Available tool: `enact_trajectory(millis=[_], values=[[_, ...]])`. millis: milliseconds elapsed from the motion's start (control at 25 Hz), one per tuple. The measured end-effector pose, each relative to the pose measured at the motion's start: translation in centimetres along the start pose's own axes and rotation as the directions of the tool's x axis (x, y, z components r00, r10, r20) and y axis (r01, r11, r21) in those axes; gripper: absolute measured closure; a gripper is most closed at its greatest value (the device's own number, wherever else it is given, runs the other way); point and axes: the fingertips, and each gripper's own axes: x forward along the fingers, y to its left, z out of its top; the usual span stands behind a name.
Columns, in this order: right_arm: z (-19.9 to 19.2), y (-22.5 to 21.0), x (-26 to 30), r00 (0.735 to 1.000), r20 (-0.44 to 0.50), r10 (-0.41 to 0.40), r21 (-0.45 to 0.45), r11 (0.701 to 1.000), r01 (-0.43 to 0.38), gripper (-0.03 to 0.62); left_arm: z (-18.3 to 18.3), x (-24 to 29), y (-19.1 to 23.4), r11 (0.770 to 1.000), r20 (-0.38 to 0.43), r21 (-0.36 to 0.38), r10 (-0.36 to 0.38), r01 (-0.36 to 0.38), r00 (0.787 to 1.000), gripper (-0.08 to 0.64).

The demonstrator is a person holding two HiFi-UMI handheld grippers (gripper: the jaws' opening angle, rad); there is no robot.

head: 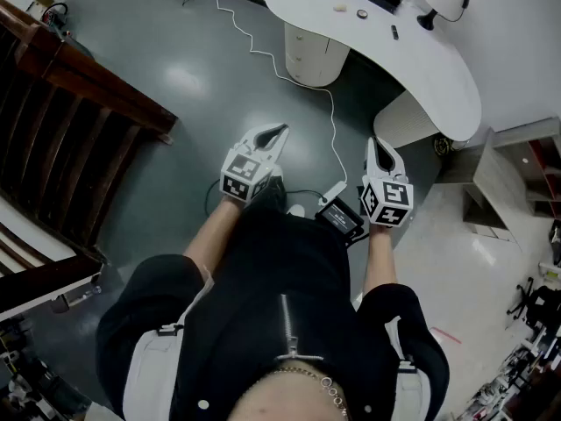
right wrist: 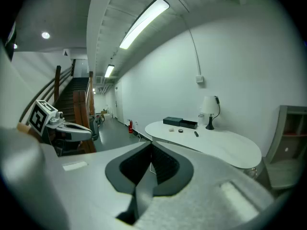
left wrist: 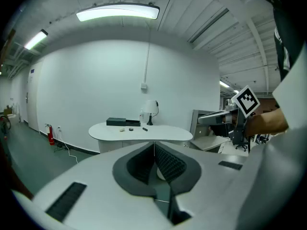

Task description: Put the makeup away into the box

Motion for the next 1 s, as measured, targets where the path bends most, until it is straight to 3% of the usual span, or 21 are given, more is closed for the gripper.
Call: enact_trajectory(millis=[320,520,1000], values=[[0.1,-0.3,-0.2,0.999,0.022,-0.047,0.003,0.999,0.047,0.584,-0.1,-0.4,0.2,1.0,0.003,0.0,-0.002,0.002,1.0,0.546],[0.0,-0.5,-0.6,0.999,0.019,-0.033,0.011,0.999,0.033,0.584,-0.1,0.2,-0.4,1.0,-0.004,0.001,-0.004,0.004,1.0,0.546],[1.0,-3.0,2.3,0.999,0.026,-0.048,0.032,0.998,0.047,0.584,1.1,4.7,1.5,0.999,0.0,-0.024,-0.022,0.022,1.0,0.546]])
